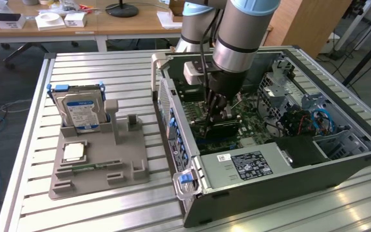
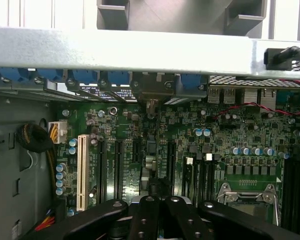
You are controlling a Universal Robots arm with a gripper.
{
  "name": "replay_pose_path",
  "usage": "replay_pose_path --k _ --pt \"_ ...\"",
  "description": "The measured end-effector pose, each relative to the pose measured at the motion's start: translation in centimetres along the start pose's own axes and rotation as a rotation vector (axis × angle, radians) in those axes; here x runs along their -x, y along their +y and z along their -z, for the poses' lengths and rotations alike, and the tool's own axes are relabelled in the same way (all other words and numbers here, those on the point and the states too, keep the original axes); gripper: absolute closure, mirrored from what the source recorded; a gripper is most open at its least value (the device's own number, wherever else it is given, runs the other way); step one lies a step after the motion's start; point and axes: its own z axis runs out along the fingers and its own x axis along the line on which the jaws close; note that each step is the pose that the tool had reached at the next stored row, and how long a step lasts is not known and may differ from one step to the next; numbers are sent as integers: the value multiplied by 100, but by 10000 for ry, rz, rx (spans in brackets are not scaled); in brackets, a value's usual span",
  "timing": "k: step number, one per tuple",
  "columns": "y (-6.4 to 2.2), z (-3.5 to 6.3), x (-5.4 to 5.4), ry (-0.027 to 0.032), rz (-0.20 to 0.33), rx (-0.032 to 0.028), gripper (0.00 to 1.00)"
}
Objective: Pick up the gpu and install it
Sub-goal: 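Press down on the gpu until it lock into place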
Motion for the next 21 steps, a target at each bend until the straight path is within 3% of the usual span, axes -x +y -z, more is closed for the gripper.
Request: replay_pose_path --k 12,21 --pt "-2 -26 1 -12 0 -8 90" --pt "1 42 2 -9 0 -4 90"
